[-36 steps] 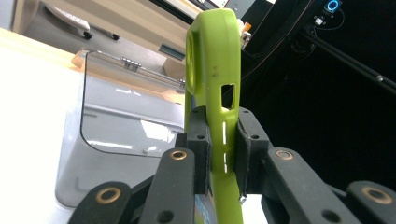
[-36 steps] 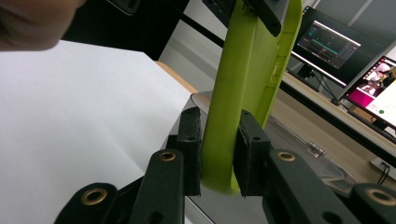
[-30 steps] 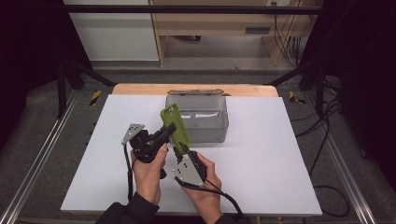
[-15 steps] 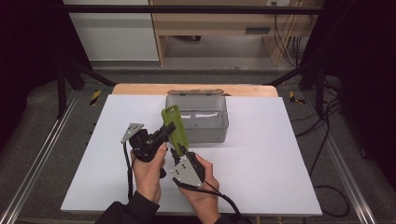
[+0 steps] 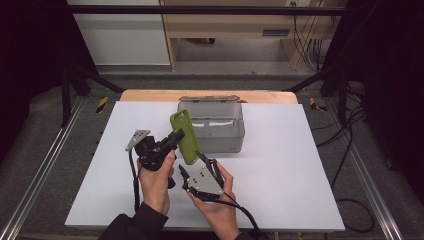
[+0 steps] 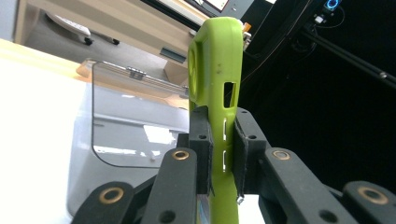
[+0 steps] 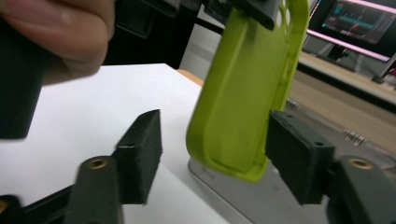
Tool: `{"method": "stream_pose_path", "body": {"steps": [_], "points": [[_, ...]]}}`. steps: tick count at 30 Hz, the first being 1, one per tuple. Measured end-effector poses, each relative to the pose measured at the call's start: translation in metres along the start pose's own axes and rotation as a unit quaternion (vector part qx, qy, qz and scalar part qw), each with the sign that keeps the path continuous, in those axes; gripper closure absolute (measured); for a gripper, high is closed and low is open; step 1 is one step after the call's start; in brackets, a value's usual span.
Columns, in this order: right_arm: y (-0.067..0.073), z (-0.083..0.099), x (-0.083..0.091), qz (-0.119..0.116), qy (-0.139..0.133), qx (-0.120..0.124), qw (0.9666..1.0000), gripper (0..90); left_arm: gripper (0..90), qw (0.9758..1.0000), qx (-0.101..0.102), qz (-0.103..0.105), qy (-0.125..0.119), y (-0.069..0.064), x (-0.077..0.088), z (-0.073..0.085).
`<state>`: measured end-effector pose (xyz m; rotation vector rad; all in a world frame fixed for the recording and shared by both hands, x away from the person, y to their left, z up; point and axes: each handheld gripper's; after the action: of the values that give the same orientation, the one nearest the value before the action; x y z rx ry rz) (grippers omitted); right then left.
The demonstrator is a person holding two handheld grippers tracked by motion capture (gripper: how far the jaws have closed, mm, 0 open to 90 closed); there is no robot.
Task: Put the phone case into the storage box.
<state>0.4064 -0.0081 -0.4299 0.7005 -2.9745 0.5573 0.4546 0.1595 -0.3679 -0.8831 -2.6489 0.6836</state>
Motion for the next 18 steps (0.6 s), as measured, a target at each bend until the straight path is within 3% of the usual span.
{"method": "stream_pose_path", "body": {"steps": [7, 18], "points": [[-0.018, 0.010, 0.003, -0.043, 0.027, -0.031, 0.9982, 19.4, 79.8, 0.9998, -0.019, -0.010, 0.005, 0.003, 0.000, -0.005], [-0.062, 0.041, 0.008, -0.052, 0.061, -0.063, 0.9948, 10.0, 79.7, 0.9993, -0.027, -0.014, 0.021, 0.007, 0.000, -0.010]]}}
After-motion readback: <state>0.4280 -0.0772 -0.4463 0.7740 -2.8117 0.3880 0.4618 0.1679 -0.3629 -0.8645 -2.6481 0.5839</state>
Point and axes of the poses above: each handheld gripper's, and its own axes: x roughly backward along the jaws, z roughly out of its underside, y roughly to its left, and after that the axes turned 8 degrees about z, right-handed
